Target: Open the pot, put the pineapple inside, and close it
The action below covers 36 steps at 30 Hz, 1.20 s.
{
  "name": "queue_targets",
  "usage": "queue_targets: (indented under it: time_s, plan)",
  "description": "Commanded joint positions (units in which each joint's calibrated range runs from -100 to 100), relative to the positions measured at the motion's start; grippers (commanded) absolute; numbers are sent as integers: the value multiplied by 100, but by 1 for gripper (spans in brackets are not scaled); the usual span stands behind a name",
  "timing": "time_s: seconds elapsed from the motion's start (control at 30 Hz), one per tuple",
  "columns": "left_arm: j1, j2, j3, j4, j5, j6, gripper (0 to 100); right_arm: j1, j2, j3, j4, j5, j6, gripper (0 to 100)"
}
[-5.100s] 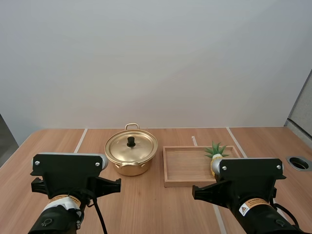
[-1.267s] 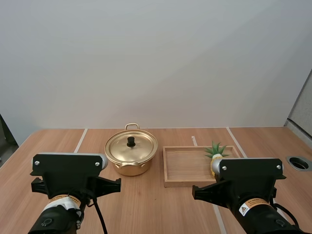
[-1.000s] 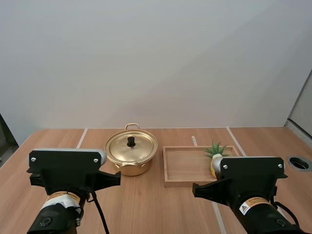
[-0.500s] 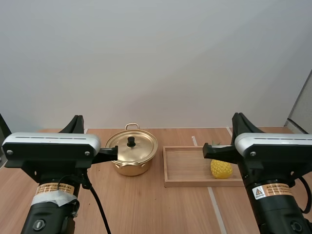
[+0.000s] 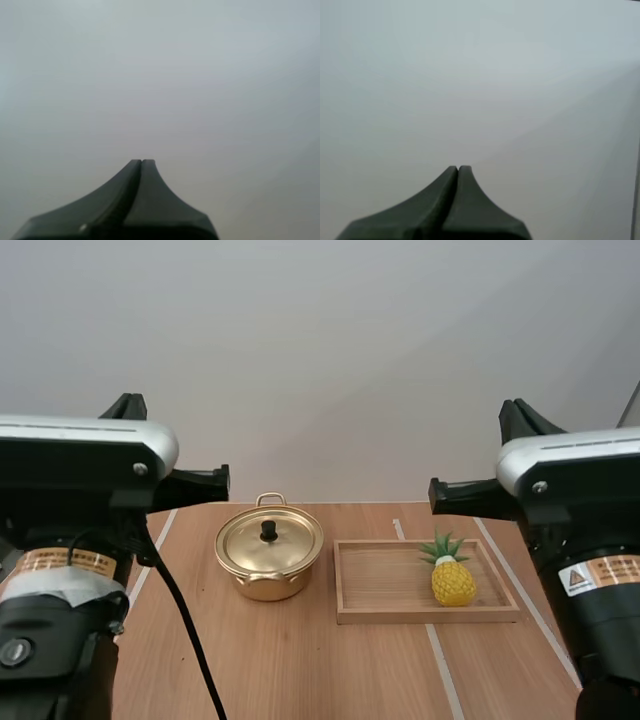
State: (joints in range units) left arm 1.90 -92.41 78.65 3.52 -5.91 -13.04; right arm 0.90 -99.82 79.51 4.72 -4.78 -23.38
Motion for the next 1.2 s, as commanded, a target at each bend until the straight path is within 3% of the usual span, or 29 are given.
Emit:
queue_targets:
  time_s: [0.0, 0.43, 0.87, 1.17]
  plan:
    - [3, 50, -433, 24, 288, -98, 0, 12, 149, -564, -40, 973, -48, 0]
    - [3, 1445, -2690, -192, 2812, -98, 0, -174, 1810, -2412, -40, 2989, -17, 0]
    - [3, 2998, -3687, -826, 4335, 838, 0, -612, 2963, -3157, -40, 3670, 410, 0]
    - [3, 3531, -3701, -2208, 4708, 1997, 0, -797, 3555, -3157, -74, 3708, 400, 0]
